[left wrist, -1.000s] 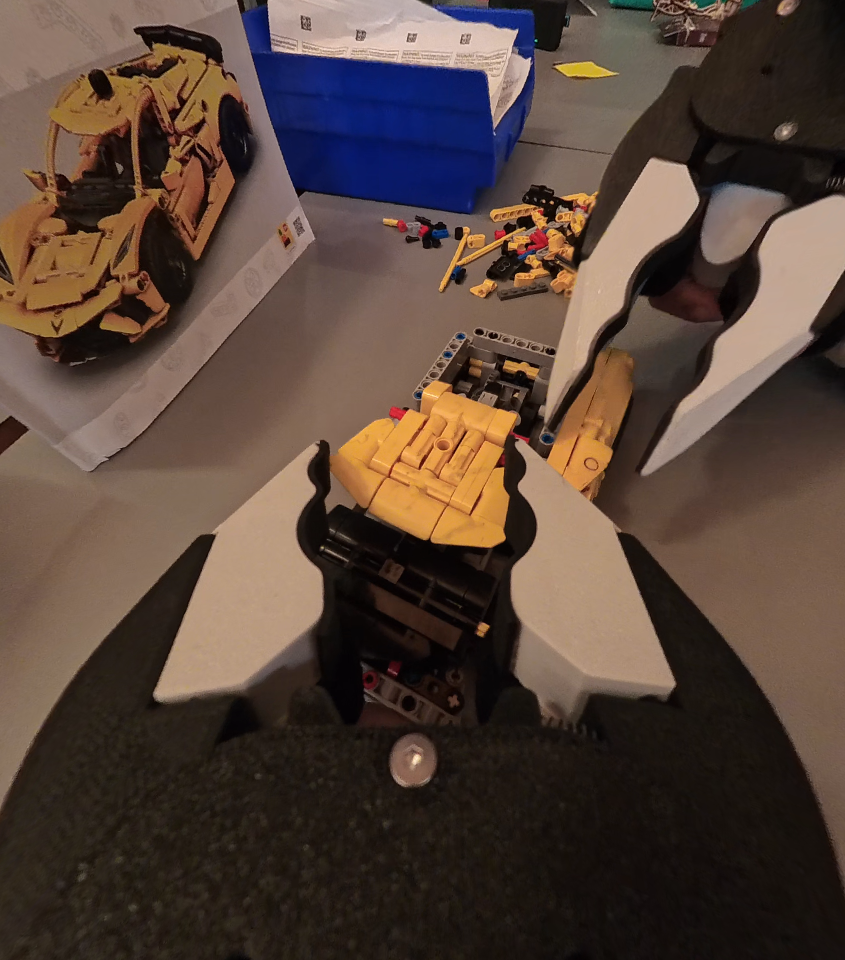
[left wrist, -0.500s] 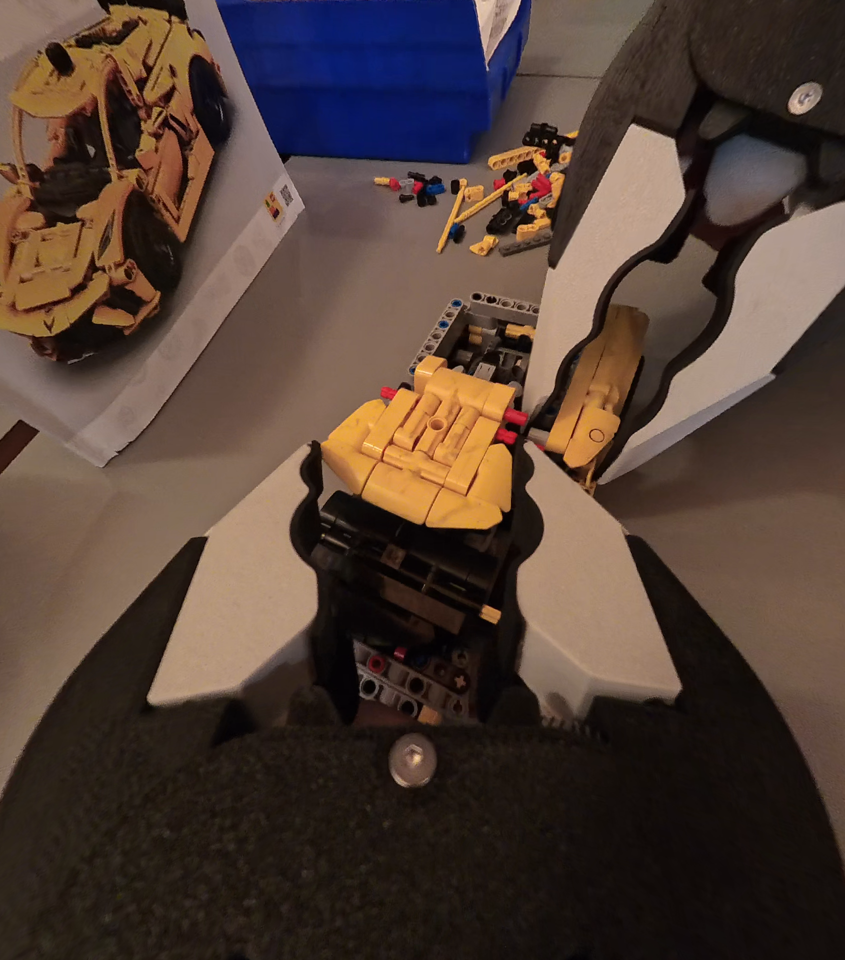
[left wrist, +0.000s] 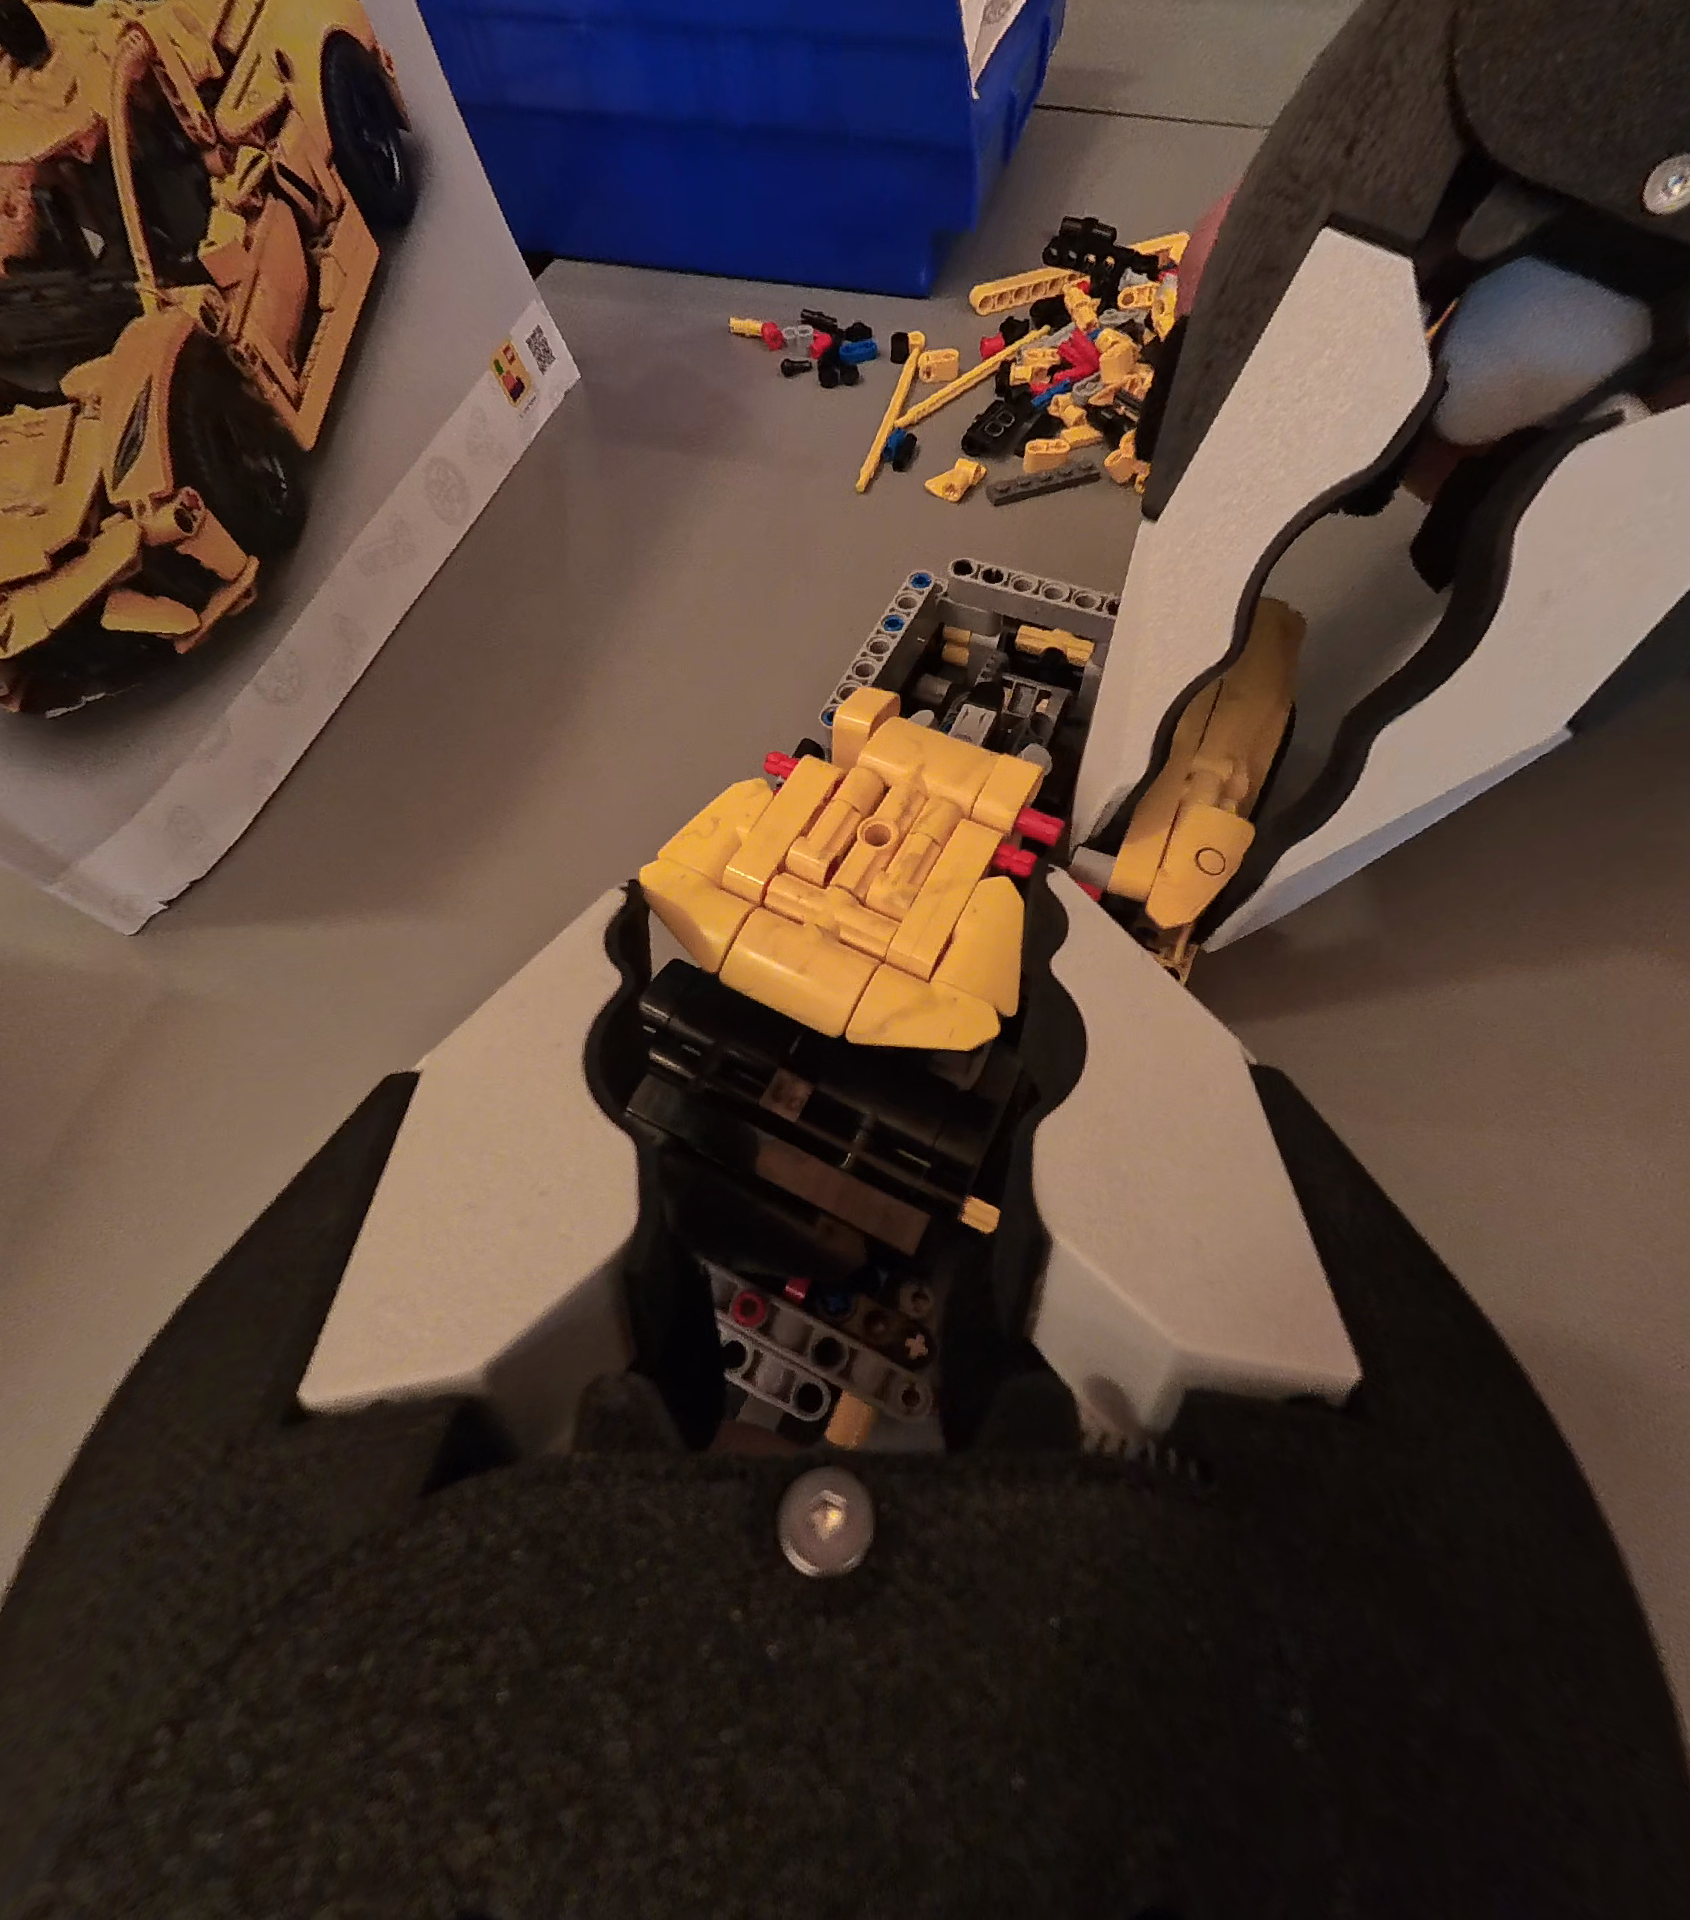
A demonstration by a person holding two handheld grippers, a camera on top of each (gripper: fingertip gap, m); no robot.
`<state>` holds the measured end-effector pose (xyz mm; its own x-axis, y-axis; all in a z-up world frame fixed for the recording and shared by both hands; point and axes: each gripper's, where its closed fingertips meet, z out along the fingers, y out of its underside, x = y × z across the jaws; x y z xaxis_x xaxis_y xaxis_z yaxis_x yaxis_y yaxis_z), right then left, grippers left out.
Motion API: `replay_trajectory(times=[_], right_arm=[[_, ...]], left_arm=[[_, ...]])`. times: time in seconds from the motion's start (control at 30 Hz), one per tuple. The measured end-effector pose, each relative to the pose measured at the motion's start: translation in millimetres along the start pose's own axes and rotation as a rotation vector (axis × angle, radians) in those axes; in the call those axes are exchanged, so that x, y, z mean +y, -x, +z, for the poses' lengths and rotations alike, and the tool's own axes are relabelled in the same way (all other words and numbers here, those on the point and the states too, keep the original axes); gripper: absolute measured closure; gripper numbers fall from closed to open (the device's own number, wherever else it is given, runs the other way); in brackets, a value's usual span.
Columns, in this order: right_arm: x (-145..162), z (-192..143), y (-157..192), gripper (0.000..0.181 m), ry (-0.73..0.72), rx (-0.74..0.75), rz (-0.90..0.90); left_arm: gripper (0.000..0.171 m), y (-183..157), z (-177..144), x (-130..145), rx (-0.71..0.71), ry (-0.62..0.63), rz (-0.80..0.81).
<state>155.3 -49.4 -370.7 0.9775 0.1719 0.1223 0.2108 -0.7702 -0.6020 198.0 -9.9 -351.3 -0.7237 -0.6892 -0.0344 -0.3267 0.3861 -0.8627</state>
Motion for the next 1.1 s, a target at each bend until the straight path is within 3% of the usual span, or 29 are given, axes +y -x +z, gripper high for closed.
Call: replay_trajectory(times=[0.27,0.37,0.53,0.63,0.8,1.03,1.1], right_arm=[[0,-2,0,0.155,0.007,-0.038,0.146],[-2,-3,9,0.136,0.008,-0.081,0.190],[-2,-4,10,0.132,-0.004,-0.101,0.177],[1,-7,10,0.135,-0.007,-0.104,0.172],[2,-8,1,0.159,-0.039,-0.038,0.173],[2,-10,5,0.160,-0.053,-0.041,0.164],[2,-11,12,0.161,-0.060,-0.102,0.159]], left_arm=[[0.099,-1,2,-2,-0.013,0.006,-0.018],[0.100,-2,2,-2,-0.016,-0.003,-0.012],[0.100,-2,2,-2,-0.014,-0.009,-0.012],[0.100,-4,3,-3,-0.014,-0.011,-0.006],[0.100,-5,4,-3,-0.015,-0.008,0.006],[0.100,-6,5,-3,-0.006,0.002,0.005],[0.100,-5,5,-4,-0.017,0.002,0.011]])
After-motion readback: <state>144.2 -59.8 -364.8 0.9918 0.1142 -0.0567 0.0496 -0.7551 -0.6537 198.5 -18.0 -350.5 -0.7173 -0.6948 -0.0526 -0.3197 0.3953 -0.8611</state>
